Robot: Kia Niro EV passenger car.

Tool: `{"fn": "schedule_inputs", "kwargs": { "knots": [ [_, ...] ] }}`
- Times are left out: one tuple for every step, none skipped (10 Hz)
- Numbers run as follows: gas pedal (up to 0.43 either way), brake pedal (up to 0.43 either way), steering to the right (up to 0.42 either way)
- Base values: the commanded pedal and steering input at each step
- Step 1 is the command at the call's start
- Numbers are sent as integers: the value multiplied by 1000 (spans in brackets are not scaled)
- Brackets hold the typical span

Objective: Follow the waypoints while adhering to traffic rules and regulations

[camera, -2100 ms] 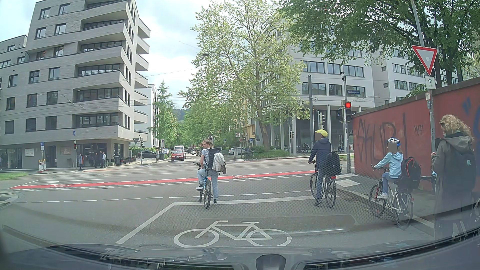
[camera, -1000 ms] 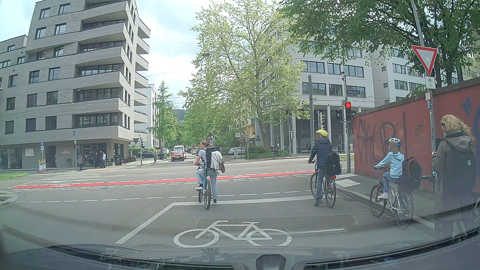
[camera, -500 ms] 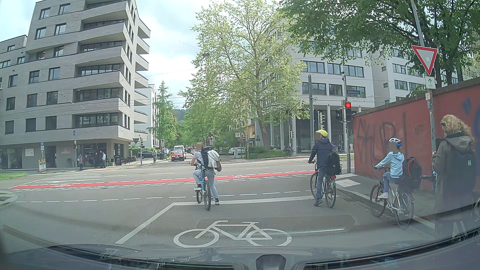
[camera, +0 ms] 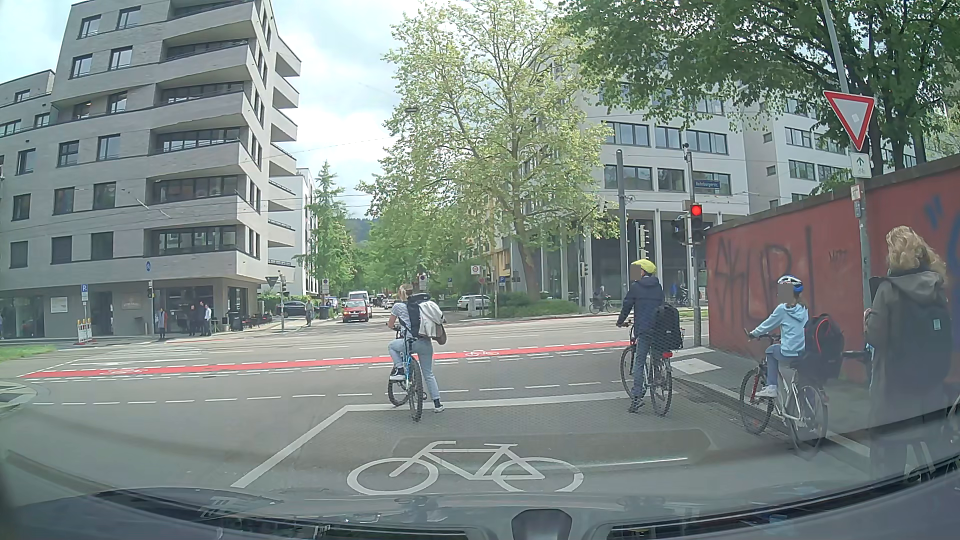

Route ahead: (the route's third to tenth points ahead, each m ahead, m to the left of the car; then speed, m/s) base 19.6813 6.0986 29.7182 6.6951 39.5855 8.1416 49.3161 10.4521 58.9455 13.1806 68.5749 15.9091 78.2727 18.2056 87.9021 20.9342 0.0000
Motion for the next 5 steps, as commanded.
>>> {"fn": "schedule_inputs", "kwargs": {
  "knots": [
    [0, 268, -12],
    [0, 268, -12],
    [0, 268, -12],
    [0, 268, -11],
    [0, 268, -12]
  ]
}}
